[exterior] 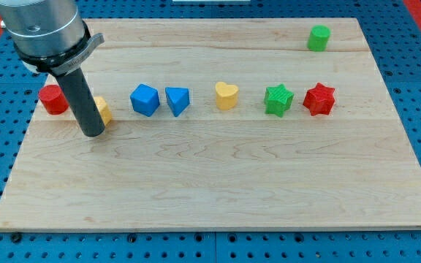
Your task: Move the green circle to the center left of the board
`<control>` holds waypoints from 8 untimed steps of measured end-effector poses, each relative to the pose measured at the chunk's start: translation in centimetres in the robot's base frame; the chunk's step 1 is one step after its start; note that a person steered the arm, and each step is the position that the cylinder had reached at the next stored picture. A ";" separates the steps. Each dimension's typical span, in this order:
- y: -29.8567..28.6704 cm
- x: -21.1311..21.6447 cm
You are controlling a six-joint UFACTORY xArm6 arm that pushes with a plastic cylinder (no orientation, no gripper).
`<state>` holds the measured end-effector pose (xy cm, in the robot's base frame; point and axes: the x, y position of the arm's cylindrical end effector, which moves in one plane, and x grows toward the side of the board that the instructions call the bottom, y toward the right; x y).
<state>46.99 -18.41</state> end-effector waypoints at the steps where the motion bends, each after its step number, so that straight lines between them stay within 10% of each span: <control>1: -0.4 -1.3; 3: 4.5 0.6; 5: 32.6 1.2; 6: 42.9 -4.9; 8: 43.3 -18.8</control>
<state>28.21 24.91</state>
